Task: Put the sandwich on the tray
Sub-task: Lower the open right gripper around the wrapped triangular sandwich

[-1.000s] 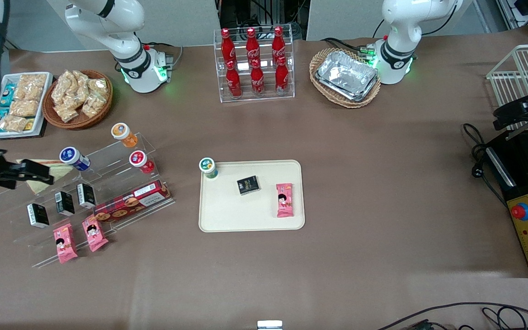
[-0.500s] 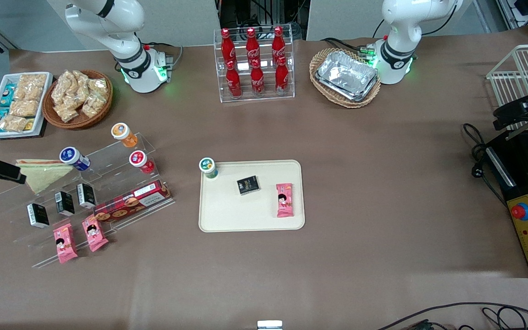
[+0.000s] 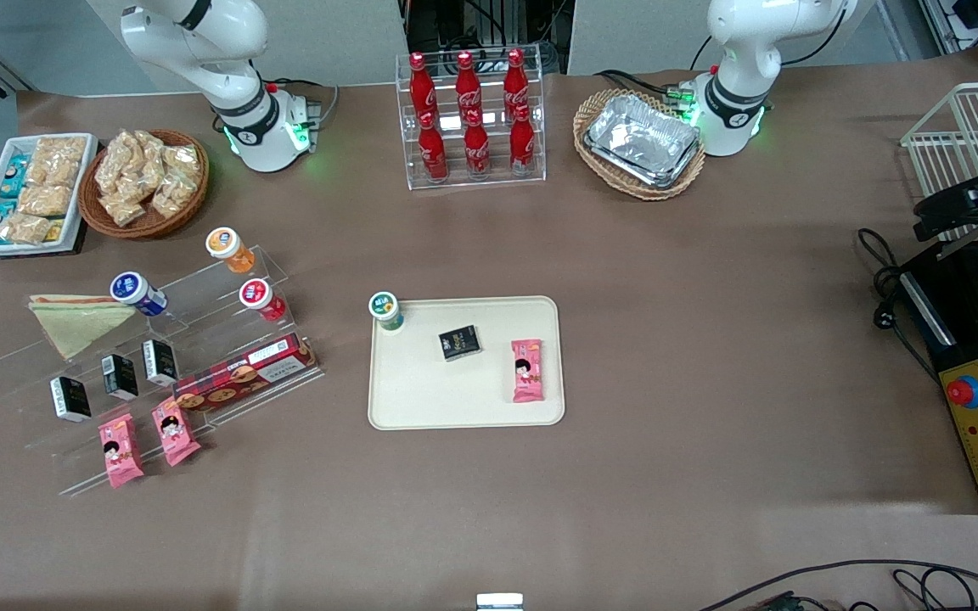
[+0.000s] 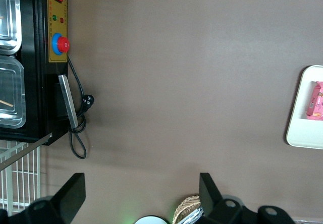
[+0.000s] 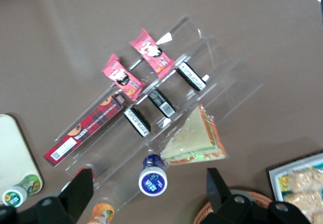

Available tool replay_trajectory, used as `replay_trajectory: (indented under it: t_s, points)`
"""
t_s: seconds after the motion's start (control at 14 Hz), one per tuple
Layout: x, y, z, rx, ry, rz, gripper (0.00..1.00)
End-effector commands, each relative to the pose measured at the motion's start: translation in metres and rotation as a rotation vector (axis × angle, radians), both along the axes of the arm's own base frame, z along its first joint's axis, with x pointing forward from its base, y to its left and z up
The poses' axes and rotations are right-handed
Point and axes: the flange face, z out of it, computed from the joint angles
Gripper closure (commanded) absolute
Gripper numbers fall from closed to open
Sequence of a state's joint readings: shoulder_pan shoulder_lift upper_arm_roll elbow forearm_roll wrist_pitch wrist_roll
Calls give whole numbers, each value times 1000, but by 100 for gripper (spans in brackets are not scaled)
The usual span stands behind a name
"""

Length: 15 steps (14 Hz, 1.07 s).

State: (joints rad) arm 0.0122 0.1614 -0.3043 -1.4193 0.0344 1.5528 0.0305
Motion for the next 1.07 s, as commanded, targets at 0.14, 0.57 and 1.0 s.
replay_trajectory:
  t_s: [0.14,0.57,1.0]
  points:
    - [-16,-27,2,-26,1,-363,0]
    - [-35,-74,-11,80,-25,-542,0]
    - [-69,-79,-83,113,34,-631,0]
